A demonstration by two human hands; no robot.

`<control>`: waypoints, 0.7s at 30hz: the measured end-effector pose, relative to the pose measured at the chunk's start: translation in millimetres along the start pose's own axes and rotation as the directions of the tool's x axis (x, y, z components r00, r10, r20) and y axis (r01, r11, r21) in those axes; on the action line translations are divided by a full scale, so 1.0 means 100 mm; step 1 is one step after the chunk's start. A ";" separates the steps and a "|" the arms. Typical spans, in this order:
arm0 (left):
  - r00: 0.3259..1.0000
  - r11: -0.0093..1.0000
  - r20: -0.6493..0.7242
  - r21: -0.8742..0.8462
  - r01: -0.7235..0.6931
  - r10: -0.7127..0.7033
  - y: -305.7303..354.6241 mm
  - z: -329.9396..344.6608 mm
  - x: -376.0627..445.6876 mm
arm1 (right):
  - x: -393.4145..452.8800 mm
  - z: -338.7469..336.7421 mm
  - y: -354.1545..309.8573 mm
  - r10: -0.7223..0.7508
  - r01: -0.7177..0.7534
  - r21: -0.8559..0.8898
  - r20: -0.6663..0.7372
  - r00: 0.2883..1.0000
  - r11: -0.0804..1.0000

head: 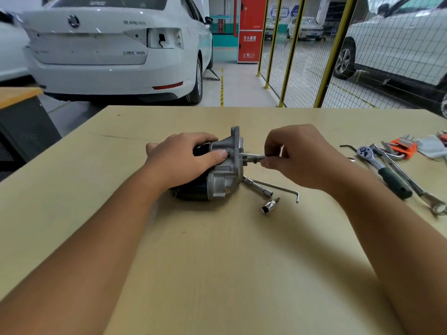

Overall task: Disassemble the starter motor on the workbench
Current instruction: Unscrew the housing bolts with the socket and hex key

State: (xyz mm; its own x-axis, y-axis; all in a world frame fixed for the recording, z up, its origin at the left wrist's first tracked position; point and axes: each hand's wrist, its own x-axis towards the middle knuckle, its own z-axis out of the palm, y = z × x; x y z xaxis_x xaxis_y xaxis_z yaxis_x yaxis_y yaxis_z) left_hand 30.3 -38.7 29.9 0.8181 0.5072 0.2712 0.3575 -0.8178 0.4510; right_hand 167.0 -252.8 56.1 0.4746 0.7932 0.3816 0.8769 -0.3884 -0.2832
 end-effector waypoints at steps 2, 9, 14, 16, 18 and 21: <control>1.000 1.000 -0.007 -0.017 0.000 0.000 0.00 0.01 0.00 | -0.01 0.00 0.00 -0.012 0.010 0.048 0.040 0.999 0.999; 1.000 0.999 -0.006 -0.040 0.002 -0.002 0.00 0.01 0.01 | 0.03 0.02 -0.03 -0.032 0.031 -0.056 -0.010 0.999 0.998; 1.000 1.000 -0.012 -0.011 -0.004 0.004 -0.01 0.02 0.01 | 0.02 0.04 -0.03 -0.015 0.011 -0.038 -0.116 0.993 0.999; 1.000 1.000 -0.018 0.002 -0.009 0.009 -0.01 0.03 0.01 | 0.01 0.06 -0.02 -0.002 0.008 0.065 -0.087 0.996 0.998; 1.000 1.000 -0.025 -0.002 -0.015 0.015 -0.01 0.04 0.01 | 0.01 0.07 -0.02 0.000 0.003 0.091 -0.036 0.999 0.996; 0.999 0.999 -0.029 -0.033 -0.015 0.014 -0.02 0.03 0.02 | 0.03 0.07 -0.01 -0.014 0.013 0.055 0.018 1.000 0.998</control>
State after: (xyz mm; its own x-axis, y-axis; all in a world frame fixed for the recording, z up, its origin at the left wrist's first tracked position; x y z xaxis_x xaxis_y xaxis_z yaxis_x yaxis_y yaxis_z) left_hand 32.6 -37.2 26.8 0.8095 0.5031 0.3026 0.3300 -0.8162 0.4743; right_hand 167.0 -246.4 51.1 0.4604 0.8072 0.3693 0.8776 -0.3512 -0.3264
